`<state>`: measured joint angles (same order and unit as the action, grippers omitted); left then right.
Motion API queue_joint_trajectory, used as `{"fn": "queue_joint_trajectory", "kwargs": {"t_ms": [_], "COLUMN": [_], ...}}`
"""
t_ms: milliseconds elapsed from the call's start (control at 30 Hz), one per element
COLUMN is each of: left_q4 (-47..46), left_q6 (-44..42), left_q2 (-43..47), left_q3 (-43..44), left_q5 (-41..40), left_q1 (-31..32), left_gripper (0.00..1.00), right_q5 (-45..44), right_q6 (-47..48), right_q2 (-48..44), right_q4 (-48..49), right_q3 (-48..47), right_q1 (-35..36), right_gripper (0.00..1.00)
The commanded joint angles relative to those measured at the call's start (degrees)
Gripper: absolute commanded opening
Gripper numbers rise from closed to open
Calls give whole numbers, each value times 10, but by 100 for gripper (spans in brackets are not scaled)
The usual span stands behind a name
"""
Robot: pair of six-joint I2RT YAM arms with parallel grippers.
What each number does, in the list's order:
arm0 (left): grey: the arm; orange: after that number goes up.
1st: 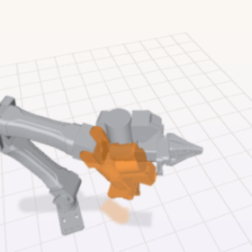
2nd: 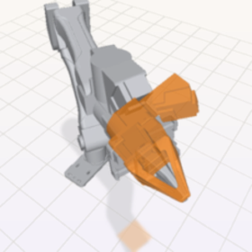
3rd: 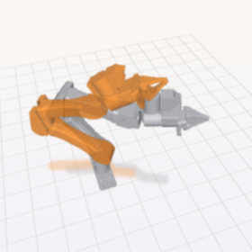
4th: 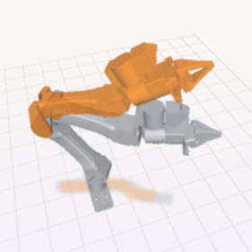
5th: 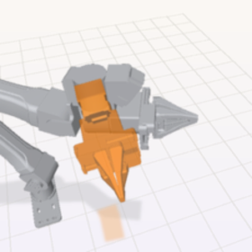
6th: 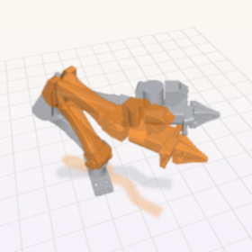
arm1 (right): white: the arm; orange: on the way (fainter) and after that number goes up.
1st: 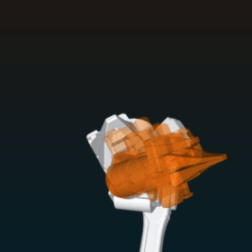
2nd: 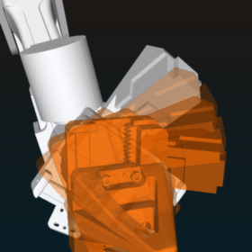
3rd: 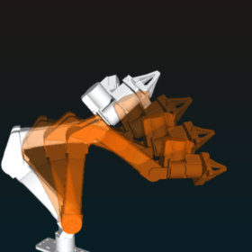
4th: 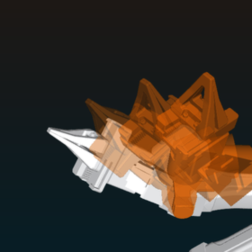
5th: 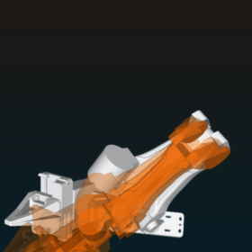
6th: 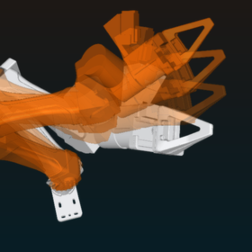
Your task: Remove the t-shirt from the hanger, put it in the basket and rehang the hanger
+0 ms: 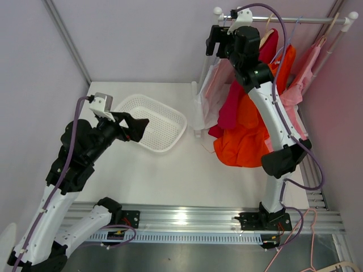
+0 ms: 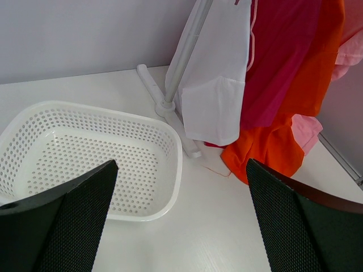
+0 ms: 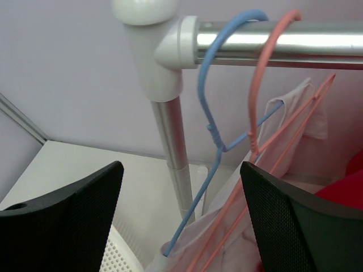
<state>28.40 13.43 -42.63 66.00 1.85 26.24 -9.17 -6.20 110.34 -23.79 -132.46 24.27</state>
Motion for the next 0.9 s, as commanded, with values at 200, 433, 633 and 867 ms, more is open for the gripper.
{"fn": "queue_joint_trajectory", "kwargs": {"t_ms": [200, 433, 633, 867], "left_q4": [-8, -9, -8, -8], "left_q6": [-6, -6, -6, -7], "left_q2": [0, 3, 2, 3], "left_q3": [2, 2, 2, 3], "left_q5": [8, 7, 7, 8], "left_q1": [4, 3, 4, 4], "left_gripper": [99, 99, 99, 99], "right_q5": [35, 34, -1, -73], "right_q6": [-38, -53, -41, -33], "right_q2": [7, 33, 41, 42], "right_q4": [7, 7, 9, -2], "right_q3": [-31, -29, -31, -32], "right_q1": [-12, -21, -21, -21], "right_gripper": [89, 81, 66, 65]}}
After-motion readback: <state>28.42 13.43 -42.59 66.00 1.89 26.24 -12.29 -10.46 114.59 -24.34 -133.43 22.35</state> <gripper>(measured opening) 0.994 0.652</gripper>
